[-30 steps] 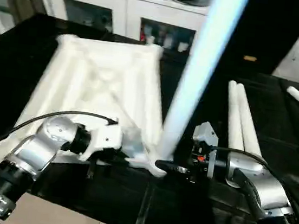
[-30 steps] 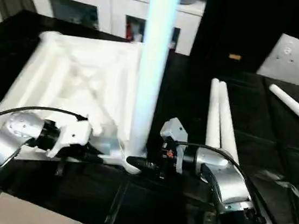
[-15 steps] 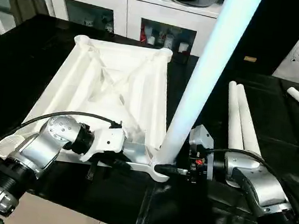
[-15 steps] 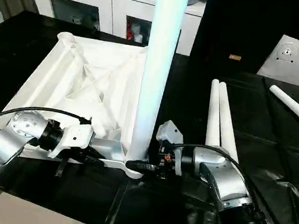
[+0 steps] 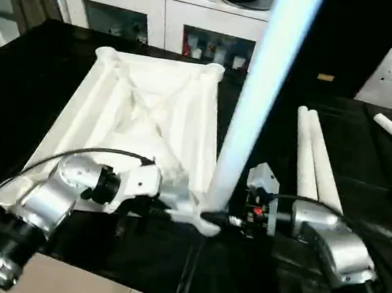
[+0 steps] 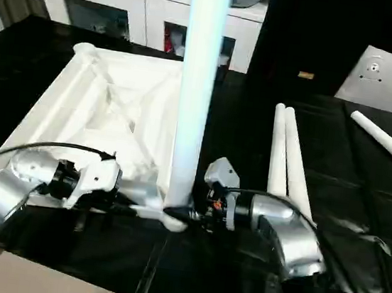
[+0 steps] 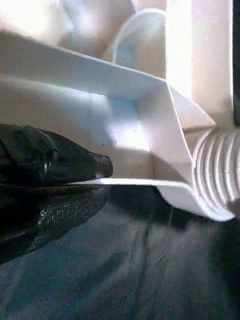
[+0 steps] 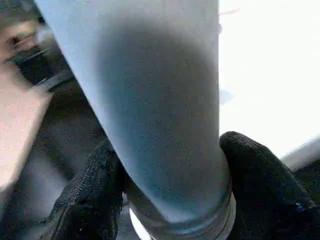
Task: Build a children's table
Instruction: Rotate leg to tighten
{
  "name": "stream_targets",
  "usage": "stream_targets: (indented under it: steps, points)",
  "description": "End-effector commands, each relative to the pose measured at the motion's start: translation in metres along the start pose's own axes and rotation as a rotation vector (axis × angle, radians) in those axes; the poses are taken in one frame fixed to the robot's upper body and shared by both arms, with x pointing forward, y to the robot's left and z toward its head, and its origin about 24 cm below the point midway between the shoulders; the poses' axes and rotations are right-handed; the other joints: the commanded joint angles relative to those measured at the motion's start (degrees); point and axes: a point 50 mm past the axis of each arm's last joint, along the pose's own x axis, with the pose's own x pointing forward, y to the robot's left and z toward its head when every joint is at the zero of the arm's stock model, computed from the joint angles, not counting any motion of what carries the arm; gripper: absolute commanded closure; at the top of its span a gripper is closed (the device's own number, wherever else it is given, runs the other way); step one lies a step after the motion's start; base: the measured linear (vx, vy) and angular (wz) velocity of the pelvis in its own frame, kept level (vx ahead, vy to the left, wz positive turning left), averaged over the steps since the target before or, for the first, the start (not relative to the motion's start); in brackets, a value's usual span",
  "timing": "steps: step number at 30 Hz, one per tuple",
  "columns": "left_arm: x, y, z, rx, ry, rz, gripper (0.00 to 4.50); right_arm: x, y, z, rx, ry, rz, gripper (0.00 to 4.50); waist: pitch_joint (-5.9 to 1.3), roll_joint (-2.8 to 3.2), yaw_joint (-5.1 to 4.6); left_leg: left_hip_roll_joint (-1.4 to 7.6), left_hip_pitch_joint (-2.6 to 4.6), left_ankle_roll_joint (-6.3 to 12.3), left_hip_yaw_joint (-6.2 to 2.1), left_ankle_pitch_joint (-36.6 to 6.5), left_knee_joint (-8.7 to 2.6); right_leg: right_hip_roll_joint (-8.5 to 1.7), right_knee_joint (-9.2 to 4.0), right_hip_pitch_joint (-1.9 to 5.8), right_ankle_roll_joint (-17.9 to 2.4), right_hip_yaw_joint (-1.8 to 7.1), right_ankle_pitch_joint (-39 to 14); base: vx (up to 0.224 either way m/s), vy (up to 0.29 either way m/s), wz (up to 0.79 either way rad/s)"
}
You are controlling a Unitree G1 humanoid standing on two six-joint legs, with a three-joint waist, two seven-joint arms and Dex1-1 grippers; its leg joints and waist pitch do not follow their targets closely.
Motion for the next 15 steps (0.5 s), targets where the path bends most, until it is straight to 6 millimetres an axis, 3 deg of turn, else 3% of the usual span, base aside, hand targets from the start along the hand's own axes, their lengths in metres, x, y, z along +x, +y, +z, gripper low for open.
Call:
stream_targets:
  steps: [1, 4, 6, 7, 8, 12, 13, 14, 15]
  points:
    - [0.004, 0.003, 0.005, -0.092, -0.042, 0.165, 4.50, 0.017, 0.009, -0.006, 0.040, -0.003, -0.041, 1.85, -2.46, -0.12, -0.24, 2.80, 0.05, -0.84, -0.94, -13.35, -4.74, -4.40, -5.06, 1.97, -11.47, 2.14, -15.50, 0.000, 0.000, 0.00]
    - [0.011, -0.002, 0.009, -0.179, -0.072, 0.263, 4.50, 0.030, 0.011, -0.007, 0.100, -0.053, -0.133, 1.89, -2.40, -0.19, -1.55, 2.83, -0.08, -1.27, -1.10, -14.31, -4.84, -4.40, -5.45, 1.68, -10.16, 2.24, -18.72, 0.000, 0.000, 0.00]
    - [0.021, -0.008, 0.016, -0.234, -0.102, 0.343, 4.50, 0.043, 0.012, -0.008, 0.161, -0.075, -0.208, 1.91, -2.38, -0.41, -2.17, 2.81, -0.45, -0.86, -1.07, -12.55, -4.82, -4.24, -5.42, 1.71, -10.22, 2.32, -17.00, 0.000, 0.000, 0.00]
    - [0.026, -0.010, 0.020, -0.263, -0.112, 0.402, 4.50, 0.050, 0.013, -0.008, 0.193, -0.080, -0.249, 1.91, -2.51, -0.27, -2.04, 2.67, -0.08, -0.37, -0.97, -12.47, -4.58, -4.15, -5.66, 1.46, -9.99, 2.30, -17.10, 0.000, 0.000, 0.00]
    - [0.030, -0.011, 0.024, -0.272, -0.118, 0.427, 4.50, 0.054, 0.014, -0.008, 0.211, -0.081, -0.270, 1.91, -2.47, -0.42, -2.41, 2.70, -0.39, -0.31, -0.92, -11.93, -4.60, -4.05, -5.47, 1.63, -10.15, 2.38, -16.05, 0.000, 0.000, 0.00]
    - [0.044, -0.015, 0.044, -0.285, -0.140, 0.472, 4.50, 0.068, 0.012, -0.010, 0.285, -0.065, -0.378, 1.91, -2.68, -0.29, -2.23, 2.48, -0.43, 0.94, -0.72, -8.70, -4.34, -3.80, -5.40, 1.61, -10.35, 2.38, -11.33, 0.000, 0.000, 0.00]
    - [0.046, -0.015, 0.048, -0.283, -0.146, 0.476, 4.50, 0.069, 0.011, -0.011, 0.293, -0.059, -0.399, 1.91, -2.80, -0.50, -2.10, 2.43, -0.56, 1.20, -0.79, -7.48, -4.32, -3.85, -5.12, 1.88, -10.47, 2.30, -9.52, 0.000, 0.000, 0.00]
    - [0.046, -0.015, 0.048, -0.283, -0.146, 0.476, 4.50, 0.069, 0.011, -0.011, 0.293, -0.059, -0.399, 1.91, -2.84, -0.45, -2.11, 2.41, -0.58, 1.32, -0.76, -6.92, -4.29, -3.81, -5.09, 1.92, -10.55, 2.26, -8.52, 0.000, 0.000, 0.00]
    - [0.047, -0.015, 0.051, -0.274, -0.147, 0.480, 4.50, 0.071, 0.011, -0.012, 0.303, -0.056, -0.416, 1.91, -2.86, -0.01, -1.96, 2.33, -0.53, 1.49, -0.82, -6.40, -4.26, -3.77, -5.02, 1.94, -10.68, 2.18, -7.09, 0.000, 0.000, 0.00]
